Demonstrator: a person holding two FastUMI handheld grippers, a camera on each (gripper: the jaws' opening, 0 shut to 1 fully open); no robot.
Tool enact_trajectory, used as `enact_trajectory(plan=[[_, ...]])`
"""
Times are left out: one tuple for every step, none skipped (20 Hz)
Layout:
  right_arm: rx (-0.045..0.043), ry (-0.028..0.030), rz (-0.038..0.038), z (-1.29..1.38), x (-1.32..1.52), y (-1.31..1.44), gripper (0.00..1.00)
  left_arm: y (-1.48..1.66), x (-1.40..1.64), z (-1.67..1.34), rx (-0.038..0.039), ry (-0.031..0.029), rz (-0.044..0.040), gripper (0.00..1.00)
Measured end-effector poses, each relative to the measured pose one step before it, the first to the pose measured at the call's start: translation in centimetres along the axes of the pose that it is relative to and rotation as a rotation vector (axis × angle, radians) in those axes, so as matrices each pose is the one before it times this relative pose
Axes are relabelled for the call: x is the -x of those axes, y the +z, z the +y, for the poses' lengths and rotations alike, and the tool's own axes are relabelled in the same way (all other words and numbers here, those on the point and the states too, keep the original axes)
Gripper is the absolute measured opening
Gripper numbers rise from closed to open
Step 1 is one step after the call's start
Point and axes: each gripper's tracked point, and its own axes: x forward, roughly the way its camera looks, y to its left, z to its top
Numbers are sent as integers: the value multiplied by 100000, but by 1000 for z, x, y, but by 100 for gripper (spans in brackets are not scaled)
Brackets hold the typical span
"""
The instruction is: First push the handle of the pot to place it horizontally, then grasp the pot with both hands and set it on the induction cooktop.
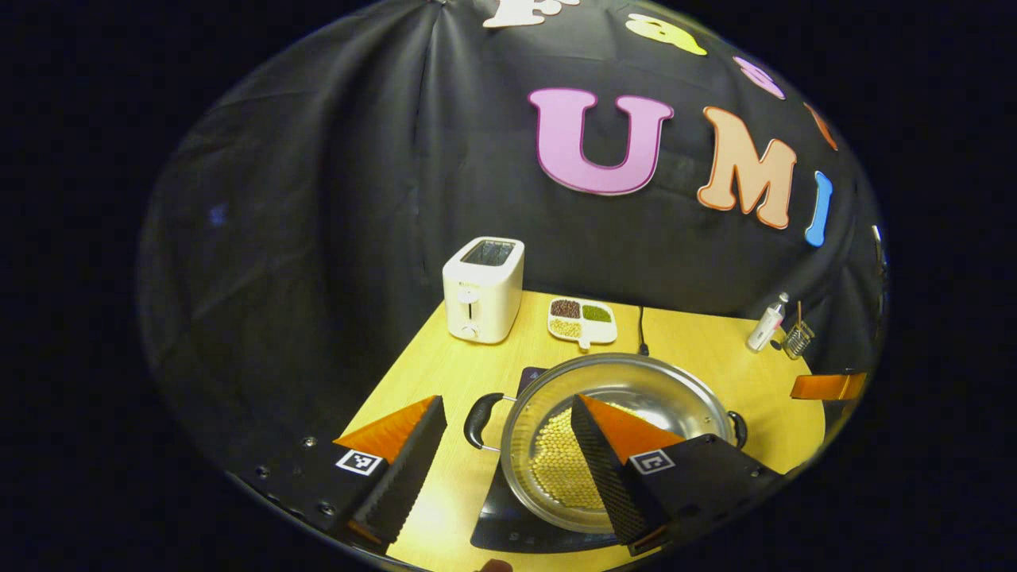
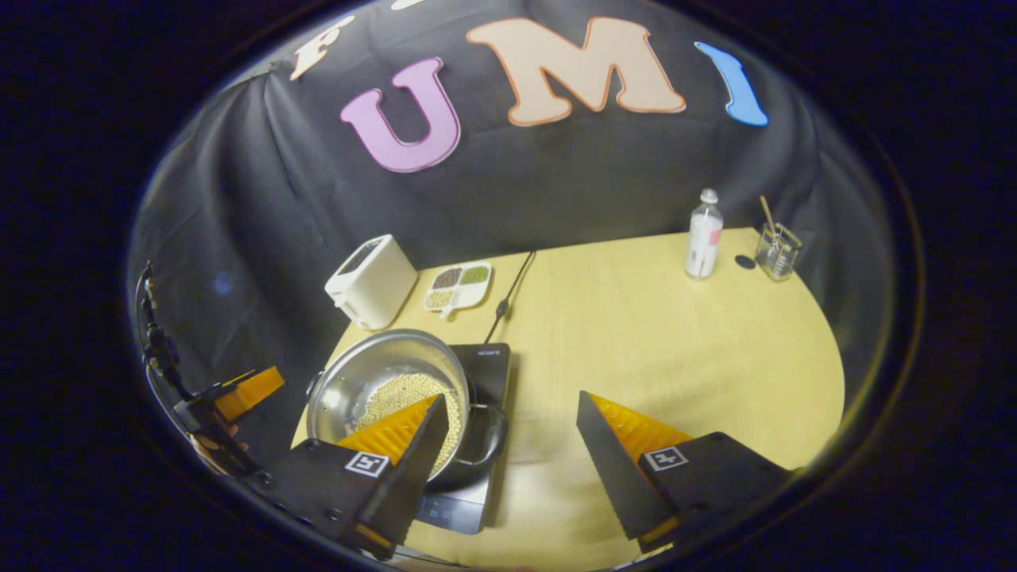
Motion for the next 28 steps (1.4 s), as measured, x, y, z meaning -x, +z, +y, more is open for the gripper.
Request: enact_trajectory(plan=[[2311,802,-2581,-469,1084,945,99,766,1314,-832,-957,2165,-2910,97],[2021,1575,-2631,-205,1257,1014,99,896,1460,-362,-309,3903,-3494,96],[1649,1594,-2963,-179,1084,1355,96,961,1221,-871,248,3477,-3158,96],[1428,1703,-3310,-114,1005,1417,92,956,1689,-907,1191,2123,-3064,96],[2111,1372,-3933,-316,795,1566,92,1256,1362,-1167,2279,1054,-3498,96],[2547,802,-3917,-628,972,1300,92,1223,1241,-1450,2325,18,-3550,96],[2802,913,-3661,-530,690,1371,92,1097,1164,-1385,1816,-768,-2681,96],[2345,1017,-3098,-441,717,1019,92,544,1098,-1212,1071,-605,-1971,94],[1616,1109,-2918,-401,760,980,92,657,924,-1136,402,-241,-2576,96],[798,763,-2697,-440,626,863,92,813,773,-1068,-3,-62,-3144,94],[543,577,-2697,-421,676,874,92,918,734,-1130,-250,91,-3241,96],[49,155,-2415,-379,860,700,92,757,791,-1058,-157,130,-3008,96],[-229,378,-2355,-405,761,726,92,657,616,-1011,192,86,-2285,96],[-465,84,-2155,-557,912,670,92,401,498,-1187,800,-701,-2074,96],[-574,-95,-1625,-661,764,534,92,401,443,-1228,778,-1123,-1285,96],[-449,-323,-1617,-769,761,452,92,170,406,-966,494,-923,-1410,93],[-398,-734,-1662,-858,685,414,92,279,335,-922,-471,-389,-1866,93],[-746,-1107,-1391,-904,660,402,99,308,223,-553,-900,116,-2335,96],[-1231,-732,-1103,-803,534,282,99,219,222,-673,-1299,-144,-1729,96],[-1541,-201,-684,-525,576,177,99,-79,429,-1037,-1352,-1022,-1284,96],[-1617,-207,-748,-607,461,169,99,106,342,-852,-1041,-749,-994,93],[-1342,-552,-1154,-703,622,229,99,20,258,-693,-949,-661,-740,93],[-856,-978,-1316,-719,220,242,99,1,286,-591,-787,-891,-453,93],[-654,-1256,-197,-737,332,-204,92,-254,228,-637,-634,-1157,-121,93],[-434,-833,675,-728,248,-462,92,-27,297,-645,-683,-1582,-342,94],[-139,-1106,363,-498,204,-250,92,52,119,-321,-547,-764,-447,93],[177,-1253,107,-624,135,-154,92,-56,85,-234,-771,-472,-41,93],[388,-1009,-210,-538,206,-19,92,-33,-86,-129,-870,-173,-117,96]])
